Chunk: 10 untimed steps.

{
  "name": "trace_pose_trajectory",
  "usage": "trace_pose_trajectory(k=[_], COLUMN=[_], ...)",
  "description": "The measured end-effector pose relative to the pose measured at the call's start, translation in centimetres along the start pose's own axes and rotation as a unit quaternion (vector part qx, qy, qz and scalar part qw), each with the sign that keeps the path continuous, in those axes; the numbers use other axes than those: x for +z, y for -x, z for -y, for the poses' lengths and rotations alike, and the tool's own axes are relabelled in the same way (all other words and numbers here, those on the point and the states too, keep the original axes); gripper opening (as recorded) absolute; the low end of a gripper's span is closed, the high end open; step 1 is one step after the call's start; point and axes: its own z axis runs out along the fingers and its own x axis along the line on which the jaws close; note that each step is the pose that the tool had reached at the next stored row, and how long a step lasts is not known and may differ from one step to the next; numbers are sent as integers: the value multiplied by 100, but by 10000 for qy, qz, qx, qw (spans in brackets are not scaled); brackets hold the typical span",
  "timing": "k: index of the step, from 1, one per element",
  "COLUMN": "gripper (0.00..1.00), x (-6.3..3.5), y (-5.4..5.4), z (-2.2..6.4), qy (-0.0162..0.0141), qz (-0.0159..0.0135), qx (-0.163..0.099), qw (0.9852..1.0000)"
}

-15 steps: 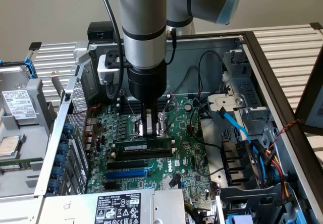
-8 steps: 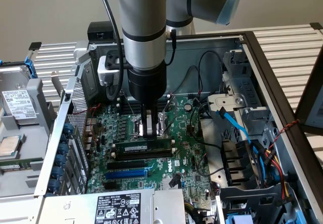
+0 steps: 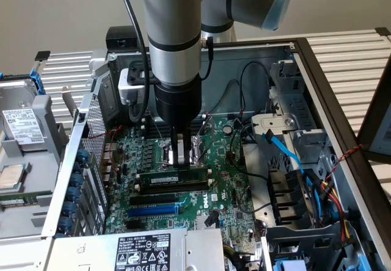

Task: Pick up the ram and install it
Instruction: 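Insert the ram into the slot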

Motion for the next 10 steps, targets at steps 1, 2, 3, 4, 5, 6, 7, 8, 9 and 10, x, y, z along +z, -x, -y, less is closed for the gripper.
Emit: trace_pose_trajectory(k=[1, 2, 3, 4, 5, 6, 7, 8, 9, 10], gripper=[12, 12, 12, 12, 12, 12, 12, 12, 12, 12], x=[0, 0, 0, 0, 0, 0, 0, 0, 0, 0], y=[0, 0, 0, 0, 0, 0, 0, 0, 0, -1], z=[0, 0, -1, -1, -1, 0, 0, 0, 1, 2], qy=[0, 0, 3, 6, 10, 12, 12, 13, 13, 13], qz=[0, 0, -1, -1, -1, -1, -1, 0, 0, 0], qx=[0, 0, 1, 1, 1, 0, 0, 0, 0, 1], qw=[10000, 10000, 10000, 10000, 10000, 10000, 10000, 10000, 10000, 10000])
